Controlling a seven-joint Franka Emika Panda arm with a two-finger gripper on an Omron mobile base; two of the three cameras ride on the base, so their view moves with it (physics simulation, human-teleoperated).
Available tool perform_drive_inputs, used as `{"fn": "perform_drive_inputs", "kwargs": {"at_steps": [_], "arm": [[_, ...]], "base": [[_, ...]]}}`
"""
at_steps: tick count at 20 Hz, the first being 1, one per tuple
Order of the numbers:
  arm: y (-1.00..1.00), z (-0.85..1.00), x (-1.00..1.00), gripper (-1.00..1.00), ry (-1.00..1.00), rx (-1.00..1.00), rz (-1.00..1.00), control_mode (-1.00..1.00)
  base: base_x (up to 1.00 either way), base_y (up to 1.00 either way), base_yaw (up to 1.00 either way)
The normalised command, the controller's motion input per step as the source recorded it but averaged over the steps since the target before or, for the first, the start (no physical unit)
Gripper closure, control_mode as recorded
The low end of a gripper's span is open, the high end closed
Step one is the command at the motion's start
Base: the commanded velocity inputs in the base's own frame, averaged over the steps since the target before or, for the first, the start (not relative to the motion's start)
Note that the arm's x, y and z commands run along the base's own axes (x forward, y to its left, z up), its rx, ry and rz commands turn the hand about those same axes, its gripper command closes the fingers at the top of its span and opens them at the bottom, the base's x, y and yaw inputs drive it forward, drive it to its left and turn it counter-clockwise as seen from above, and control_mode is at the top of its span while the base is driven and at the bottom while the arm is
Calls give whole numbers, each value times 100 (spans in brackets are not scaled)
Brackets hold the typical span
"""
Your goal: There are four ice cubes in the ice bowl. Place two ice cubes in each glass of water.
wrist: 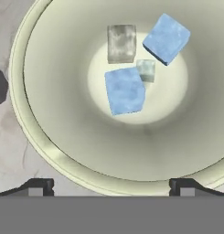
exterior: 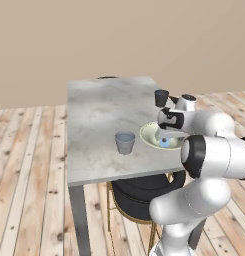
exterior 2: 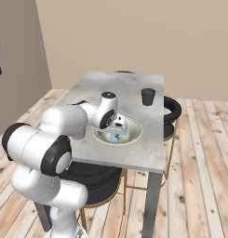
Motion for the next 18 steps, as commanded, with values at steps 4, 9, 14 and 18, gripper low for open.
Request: {"fn": "perform_drive_inputs", "kwargs": {"at_steps": [4, 9, 14, 18], "arm": [[-3, -18, 17, -100, 0, 0, 0, -100], [0, -17, 10, -100, 0, 0, 0, -100], [0, -17, 10, -100, 0, 0, 0, -100], [0, -19, 13, -100, 0, 0, 0, -100]], "base": [[0, 0, 0], [0, 0, 0], [0, 0, 0], [0, 0, 0]]}}
